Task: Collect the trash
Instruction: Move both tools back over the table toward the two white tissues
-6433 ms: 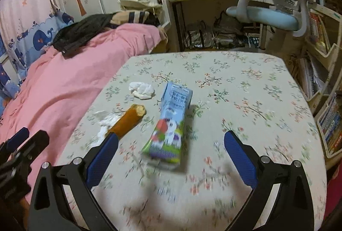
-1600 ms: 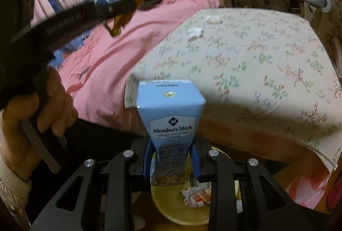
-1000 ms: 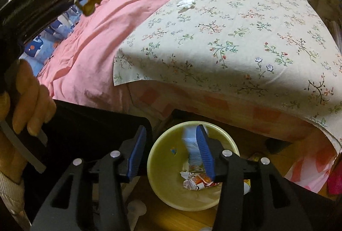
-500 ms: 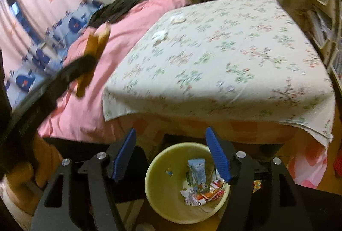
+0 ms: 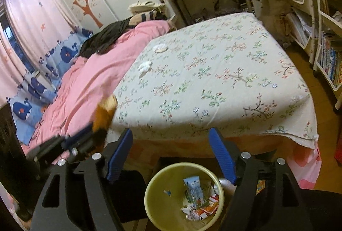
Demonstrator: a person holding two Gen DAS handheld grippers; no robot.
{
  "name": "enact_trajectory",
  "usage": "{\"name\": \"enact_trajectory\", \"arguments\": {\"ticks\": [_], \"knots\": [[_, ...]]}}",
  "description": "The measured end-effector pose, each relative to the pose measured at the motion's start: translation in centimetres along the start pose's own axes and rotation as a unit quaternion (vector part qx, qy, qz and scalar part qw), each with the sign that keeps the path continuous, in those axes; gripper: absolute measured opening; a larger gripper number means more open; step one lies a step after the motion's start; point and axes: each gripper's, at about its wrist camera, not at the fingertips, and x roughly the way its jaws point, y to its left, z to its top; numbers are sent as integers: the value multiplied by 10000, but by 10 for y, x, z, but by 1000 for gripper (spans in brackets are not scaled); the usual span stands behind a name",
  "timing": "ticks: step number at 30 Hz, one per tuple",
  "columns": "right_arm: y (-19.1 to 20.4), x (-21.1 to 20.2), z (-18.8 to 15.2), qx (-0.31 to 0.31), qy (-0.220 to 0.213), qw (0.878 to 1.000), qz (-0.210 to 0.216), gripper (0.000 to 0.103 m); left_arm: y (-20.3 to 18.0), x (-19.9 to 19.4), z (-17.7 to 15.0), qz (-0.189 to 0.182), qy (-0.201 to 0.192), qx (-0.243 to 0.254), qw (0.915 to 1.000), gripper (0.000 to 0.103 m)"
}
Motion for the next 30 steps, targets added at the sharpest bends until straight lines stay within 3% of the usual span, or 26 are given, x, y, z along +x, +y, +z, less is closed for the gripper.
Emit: {"name": "enact_trajectory", "arguments": {"ticks": [6,11,15,19,22,24,26,30], "knots": [[-6,-7,2,133,-198,9997,-19,76,-14,18,-19,-341,714,197,9967,18],[-7,-8,2,170,-231,9996,-23,76,-30,38,-39,-554,1483,478,9862,23],[-7,-7,2,174,-232,9996,-24,77,-27,38,-39,-486,1437,431,9875,45],[-7,-4,7,181,-207,9996,-19,77,-11,38,-31,-367,1372,107,9898,46],[-4,-4,16,102,-241,9997,-27,77,9,29,-17,-193,959,-270,9948,49],[2,-2,26,-40,-273,9996,-18,78,25,20,-5,76,543,-610,9966,64],[7,5,37,-231,-267,9994,-38,79,45,16,7,265,246,-975,9946,66],[16,27,66,-550,-195,9983,-45,79,78,29,25,481,180,-1399,9888,66]]}}
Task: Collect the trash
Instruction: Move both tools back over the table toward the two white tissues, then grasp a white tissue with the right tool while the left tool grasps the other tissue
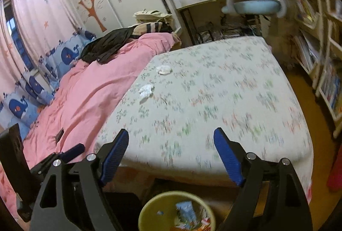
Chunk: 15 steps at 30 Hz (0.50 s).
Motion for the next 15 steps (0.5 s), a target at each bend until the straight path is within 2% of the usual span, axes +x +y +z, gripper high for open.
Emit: {"name": "enact_trajectory", "arguments": {"ticks": [6,9,15], "knots": [[16,72,57,-726,286,9970,-22,79,30,48,48,-7,139,-131,9998,66],[22,115,81,-955,486,9942,-32,79,37,79,69,173,185,59,9997,66],[29,193,113,-1267,866,9882,-45,78,49,134,98,121,365,183,9991,66]]}}
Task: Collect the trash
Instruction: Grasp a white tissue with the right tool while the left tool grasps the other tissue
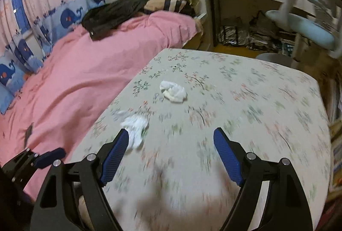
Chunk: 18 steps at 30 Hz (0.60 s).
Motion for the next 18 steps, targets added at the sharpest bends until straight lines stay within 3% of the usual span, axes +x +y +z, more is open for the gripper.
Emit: {"name": "enact_trajectory", "arguments": {"ticks": [9,13,16,18], "knots": [[-7,85,48,-225,488,9986,18,65,20,67,26,-229,241,-697,9970,66],[-7,108,54,-373,746,9965,32,54,15,84,32,-76,324,-457,9984,66],[-10,119,54,-463,953,9943,77,42,21,97,36,53,399,-571,9976,66],[-12,116,55,-494,915,9944,162,24,28,107,39,50,481,-806,9956,66]]}}
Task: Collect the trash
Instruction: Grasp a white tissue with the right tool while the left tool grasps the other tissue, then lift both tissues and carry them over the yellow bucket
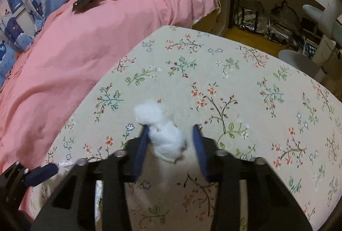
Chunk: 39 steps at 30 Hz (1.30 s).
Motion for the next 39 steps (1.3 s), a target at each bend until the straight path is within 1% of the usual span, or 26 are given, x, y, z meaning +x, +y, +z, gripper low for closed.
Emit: {"name": "enact_trajectory", "arguments": {"ticks": [1,2,4,7,8,9,10,12,15,18,22,27,31,33,35,39], "knots": [[-1,-1,0,0,5,10000,27,16,2,4,2,10,26,-72,10000,66],[-2,-3,-1,-9,5,10000,36,14,2,8,4,32,53,-86,9999,66],[-4,-13,-5,15,-102,9999,100,14,-1,14,7,87,108,-11,9999,66],[-12,-34,-16,225,-331,9987,326,14,-12,20,11,200,119,271,9994,64],[-15,-44,-22,321,-414,9977,429,14,-15,23,12,207,154,364,9990,57],[-18,-52,-28,387,-474,9968,519,14,-17,24,11,196,200,408,9988,45],[-20,-57,-31,433,-522,9960,577,14,-19,25,10,246,174,449,9985,41],[-25,-72,-41,574,-631,9937,727,14,-23,24,9,193,193,533,9982,19],[-31,-94,-57,843,-815,9892,881,14,-27,15,8,127,171,529,9984,16],[-34,-116,-68,900,-944,9876,868,14,-26,-2,7,-15,13,369,9993,16],[-31,-143,-87,975,-1107,9851,884,14,-28,-50,0,-213,-507,198,9983,16],[-20,-177,-118,1003,-1299,9825,884,14,-43,-108,-20,-278,-1023,249,9941,16],[-12,-210,-136,1071,-1694,9770,734,14,-60,-148,-45,-339,-1358,341,9896,16],[-9,-225,-146,1133,-1897,9732,642,14,-67,-164,-55,-337,-1468,392,9878,16],[-6,-238,-159,1251,-2138,9666,659,14,-73,-180,-64,-321,-1572,462,9860,16],[7,-257,-177,1196,-2535,9582,570,16,-81,-216,-87,-279,-1748,611,9823,16]]}}
